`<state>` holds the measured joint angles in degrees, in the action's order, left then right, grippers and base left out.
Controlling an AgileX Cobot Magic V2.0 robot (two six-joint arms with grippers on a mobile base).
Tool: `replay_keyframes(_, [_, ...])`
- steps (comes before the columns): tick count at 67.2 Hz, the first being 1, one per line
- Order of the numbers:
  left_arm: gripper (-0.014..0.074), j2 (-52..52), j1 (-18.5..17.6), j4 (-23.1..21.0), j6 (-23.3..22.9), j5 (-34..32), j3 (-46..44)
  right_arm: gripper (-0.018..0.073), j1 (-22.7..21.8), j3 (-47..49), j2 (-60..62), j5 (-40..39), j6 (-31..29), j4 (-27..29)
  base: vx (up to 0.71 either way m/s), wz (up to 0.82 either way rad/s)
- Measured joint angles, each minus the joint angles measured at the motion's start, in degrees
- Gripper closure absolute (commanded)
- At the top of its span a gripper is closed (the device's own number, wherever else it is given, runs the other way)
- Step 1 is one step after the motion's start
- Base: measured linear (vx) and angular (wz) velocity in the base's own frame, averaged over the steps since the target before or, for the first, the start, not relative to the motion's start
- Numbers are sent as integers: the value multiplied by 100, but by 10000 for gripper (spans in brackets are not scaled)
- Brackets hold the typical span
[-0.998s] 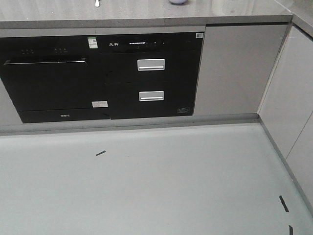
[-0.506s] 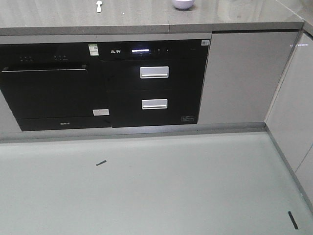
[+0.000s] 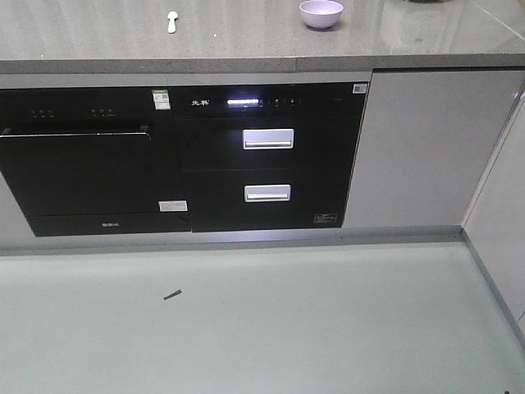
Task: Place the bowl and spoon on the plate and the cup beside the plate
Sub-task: 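Drive closer and stop facing the pale green spoon and lilac bowl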
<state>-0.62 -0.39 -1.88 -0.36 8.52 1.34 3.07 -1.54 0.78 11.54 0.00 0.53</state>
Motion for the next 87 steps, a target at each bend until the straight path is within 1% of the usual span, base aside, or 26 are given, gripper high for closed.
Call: replay_keyframes(87, [603, 0, 0, 0, 0, 0, 0, 570, 0, 0, 0, 0, 0, 0, 23, 2])
